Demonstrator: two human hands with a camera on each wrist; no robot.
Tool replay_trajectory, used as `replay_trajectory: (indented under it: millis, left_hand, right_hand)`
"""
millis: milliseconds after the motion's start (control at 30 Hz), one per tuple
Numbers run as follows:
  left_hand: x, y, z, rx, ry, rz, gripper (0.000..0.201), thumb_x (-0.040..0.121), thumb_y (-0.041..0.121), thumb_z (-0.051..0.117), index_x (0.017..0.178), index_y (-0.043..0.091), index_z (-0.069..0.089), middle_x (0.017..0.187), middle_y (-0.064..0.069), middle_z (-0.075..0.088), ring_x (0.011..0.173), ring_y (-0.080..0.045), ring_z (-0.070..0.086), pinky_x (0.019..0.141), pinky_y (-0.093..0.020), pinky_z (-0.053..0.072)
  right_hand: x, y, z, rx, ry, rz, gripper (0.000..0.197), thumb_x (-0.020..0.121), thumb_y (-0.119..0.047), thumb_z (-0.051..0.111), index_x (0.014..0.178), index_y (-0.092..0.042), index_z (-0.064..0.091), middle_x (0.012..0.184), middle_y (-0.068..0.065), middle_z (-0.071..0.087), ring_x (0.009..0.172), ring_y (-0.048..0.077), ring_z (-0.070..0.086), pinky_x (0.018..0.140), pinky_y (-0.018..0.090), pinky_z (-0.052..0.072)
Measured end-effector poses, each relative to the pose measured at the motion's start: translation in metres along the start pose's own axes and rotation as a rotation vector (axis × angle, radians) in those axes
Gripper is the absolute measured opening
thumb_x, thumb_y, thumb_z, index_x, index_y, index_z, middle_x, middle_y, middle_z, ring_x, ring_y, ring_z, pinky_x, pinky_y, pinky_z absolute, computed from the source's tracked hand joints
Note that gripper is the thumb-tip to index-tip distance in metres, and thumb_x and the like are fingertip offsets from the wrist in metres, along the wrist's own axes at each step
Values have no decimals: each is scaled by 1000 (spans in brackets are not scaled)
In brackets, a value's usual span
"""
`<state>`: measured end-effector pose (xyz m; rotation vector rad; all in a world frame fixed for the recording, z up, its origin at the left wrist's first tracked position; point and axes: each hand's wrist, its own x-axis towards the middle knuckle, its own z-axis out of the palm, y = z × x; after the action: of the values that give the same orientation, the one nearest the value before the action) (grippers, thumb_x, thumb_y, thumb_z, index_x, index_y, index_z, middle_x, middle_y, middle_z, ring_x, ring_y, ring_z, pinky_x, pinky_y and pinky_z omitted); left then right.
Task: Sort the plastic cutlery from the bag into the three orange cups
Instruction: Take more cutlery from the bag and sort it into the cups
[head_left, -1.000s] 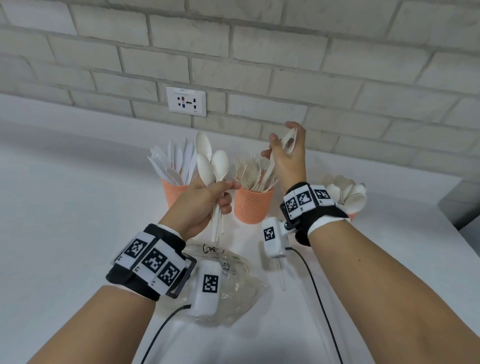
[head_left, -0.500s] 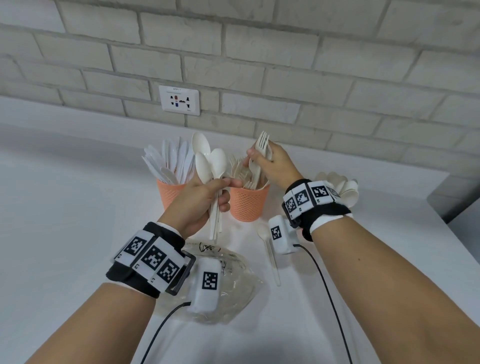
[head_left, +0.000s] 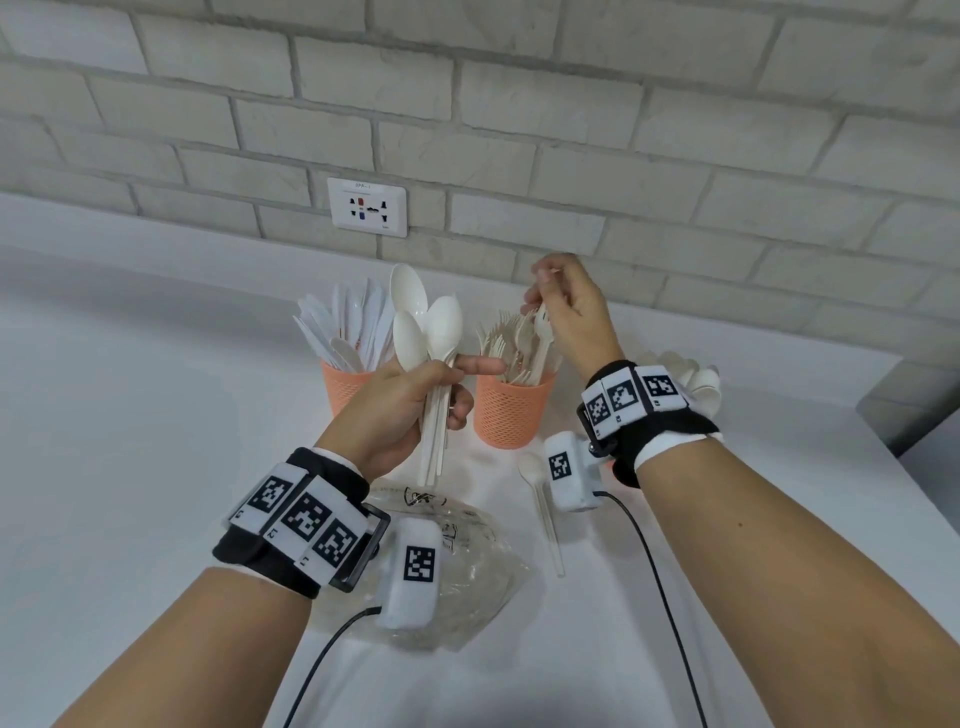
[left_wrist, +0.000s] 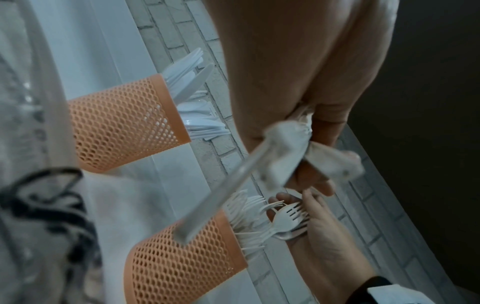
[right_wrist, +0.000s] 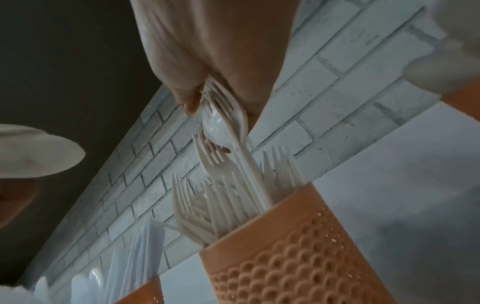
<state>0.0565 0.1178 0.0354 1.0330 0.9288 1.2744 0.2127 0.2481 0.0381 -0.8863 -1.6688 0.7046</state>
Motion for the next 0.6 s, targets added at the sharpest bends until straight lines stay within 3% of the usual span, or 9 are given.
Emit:
replay_trajectory:
  millis: [67,167,300,367,467,533,600]
  left_hand:
    - [2,-2,0,-3,7,-7,26,89,-5,36,96,-5,61,95,-7,71,51,-11,47,50,-22,42]
    - [4,-3,0,0,6,-7,26,89,-4,36,97,-5,61,95,-7,71,52,-11,48,50,-22,42]
    - [5,-3,0,17,2,-5,28,90,-4,36,107,-11,57,81,-1,72,51,-11,47,50,-21,42]
    - [5,-2,0,12,9,8,26,90,-4,36,97,-4,62,93,-6,71,51,-11,48,51,-22,42]
    - [4,-2,-2,5,31,23,28,89,-4,37,91,0,65,100,-10,69,51,-11,48,53,-24,40]
    - [4,-3,-1,-6,31,28,27,89,-5,37,97,-2,62,100,-10,68,51,-11,49,54,-25,40]
    - [4,-3,2,-37,12,28,26,90,-5,37,97,6,60,100,-10,69,50,-13,51,52,-25,42]
  right_hand:
    - [-2,0,3,-126,-149,11,23,99,-17,36,82,-23,51,71,-2,59,73,17,59,75,26,46]
    - [-5,5,2,-294,-310,62,25,100,-18,33,86,-14,53,75,-2,61,79,17,58,74,22,43]
    - [-7,16,4,-586,-534,47,27,100,-23,33,90,-10,54,90,4,51,93,25,51,84,34,38]
    - [-9,19,7,-688,-516,16,23,100,-22,34,93,-12,53,100,7,47,104,27,45,93,36,34]
    - [-14,6,3,-558,-250,-71,23,95,-18,46,112,-5,55,114,11,51,107,22,45,92,30,36]
    - [-23,-8,0,-477,-130,-133,19,91,-13,51,108,-5,56,103,6,54,93,16,50,82,28,42]
    - [-39,-24,0,-410,-246,-88,13,91,-10,51,99,-10,61,86,-4,56,77,11,52,71,24,40]
